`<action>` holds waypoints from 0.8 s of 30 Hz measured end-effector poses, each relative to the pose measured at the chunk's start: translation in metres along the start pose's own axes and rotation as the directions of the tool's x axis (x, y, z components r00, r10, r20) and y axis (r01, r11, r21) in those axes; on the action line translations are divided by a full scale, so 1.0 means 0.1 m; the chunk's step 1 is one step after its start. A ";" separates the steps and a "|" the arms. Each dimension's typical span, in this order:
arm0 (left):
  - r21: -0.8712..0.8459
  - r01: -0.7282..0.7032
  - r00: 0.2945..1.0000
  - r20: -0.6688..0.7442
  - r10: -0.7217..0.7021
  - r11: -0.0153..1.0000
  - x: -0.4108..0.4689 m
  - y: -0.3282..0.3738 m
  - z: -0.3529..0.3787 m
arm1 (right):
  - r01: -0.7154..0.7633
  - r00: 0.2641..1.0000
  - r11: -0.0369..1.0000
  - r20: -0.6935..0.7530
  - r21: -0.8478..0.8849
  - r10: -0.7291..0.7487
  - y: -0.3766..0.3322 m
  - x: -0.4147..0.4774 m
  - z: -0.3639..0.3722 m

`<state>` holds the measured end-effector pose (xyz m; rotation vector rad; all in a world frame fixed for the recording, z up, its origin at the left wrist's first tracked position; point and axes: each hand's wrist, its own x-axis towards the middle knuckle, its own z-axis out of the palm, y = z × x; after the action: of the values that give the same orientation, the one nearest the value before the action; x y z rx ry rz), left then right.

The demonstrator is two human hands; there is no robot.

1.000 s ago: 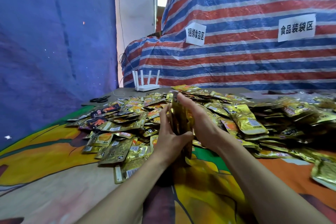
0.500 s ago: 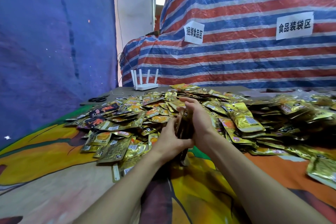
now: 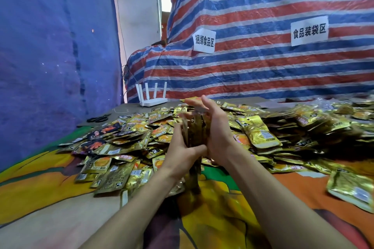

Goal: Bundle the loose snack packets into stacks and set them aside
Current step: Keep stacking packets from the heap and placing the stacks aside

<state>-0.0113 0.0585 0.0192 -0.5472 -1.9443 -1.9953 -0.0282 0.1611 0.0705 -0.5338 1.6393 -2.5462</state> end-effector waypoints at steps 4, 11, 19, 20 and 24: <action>-0.023 0.139 0.986 0.096 -0.136 0.990 -0.07 -0.15 0.02 | -0.168 0.979 0.984 -0.125 -0.053 0.160 0.03 -0.02 -0.05; 0.169 0.014 1.000 -0.020 -0.011 0.986 -0.07 -0.25 -0.04 | -0.232 0.950 0.973 -0.217 -0.013 0.224 0.01 0.02 -0.13; 0.160 -0.048 0.993 -0.097 0.064 0.986 -0.06 -0.17 -0.02 | -0.291 0.955 0.954 -0.031 0.072 0.294 -0.05 0.03 -0.16; 0.131 -0.028 0.995 -0.093 0.041 0.991 -0.07 -0.17 0.00 | -0.304 0.952 0.951 -0.022 0.058 0.305 -0.04 0.03 -0.16; 0.036 0.077 0.997 0.021 -0.078 0.996 -0.06 -0.22 0.05 | -0.354 0.935 0.933 -0.027 -0.060 0.353 0.04 0.01 -0.15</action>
<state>-0.0156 0.0637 -0.0026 -0.4948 -2.0387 -2.0052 -0.0343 0.1720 0.0619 -0.1969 1.6510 -2.2486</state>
